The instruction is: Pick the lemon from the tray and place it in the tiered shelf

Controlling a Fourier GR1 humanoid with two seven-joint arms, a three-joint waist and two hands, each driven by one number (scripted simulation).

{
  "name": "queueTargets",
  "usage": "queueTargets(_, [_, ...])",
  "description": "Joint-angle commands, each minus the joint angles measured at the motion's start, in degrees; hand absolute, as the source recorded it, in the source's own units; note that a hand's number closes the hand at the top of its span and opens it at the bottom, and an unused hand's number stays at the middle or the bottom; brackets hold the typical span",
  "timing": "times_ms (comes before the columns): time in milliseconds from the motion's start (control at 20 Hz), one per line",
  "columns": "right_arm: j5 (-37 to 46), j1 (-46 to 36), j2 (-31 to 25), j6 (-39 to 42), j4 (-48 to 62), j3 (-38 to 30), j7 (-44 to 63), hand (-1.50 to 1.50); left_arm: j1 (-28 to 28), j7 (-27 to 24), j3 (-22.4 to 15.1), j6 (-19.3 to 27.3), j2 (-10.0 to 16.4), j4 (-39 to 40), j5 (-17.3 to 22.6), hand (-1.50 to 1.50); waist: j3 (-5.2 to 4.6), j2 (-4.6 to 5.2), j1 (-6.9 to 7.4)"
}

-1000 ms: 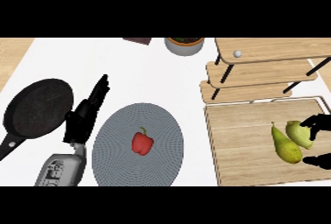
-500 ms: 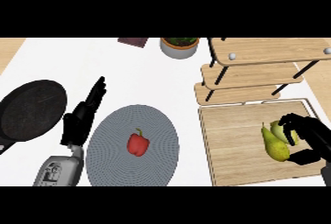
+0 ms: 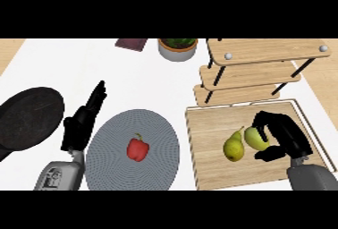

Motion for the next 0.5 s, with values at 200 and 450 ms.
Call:
queueTargets(200, [-4.7,1.9,14.6,-2.1,-19.9,7.1,20.0,1.50,1.3,-0.6,1.2,-0.5,1.1,-0.7,0.7,0.00,2.93,0.54,-0.45])
queueTargets(450, [2.5,3.2,14.8,-4.3,-37.4,13.4,37.6,1.50,3.0,-0.9,0.9,-0.5,0.9,-1.2,0.8,0.00,3.00,0.90,-0.35])
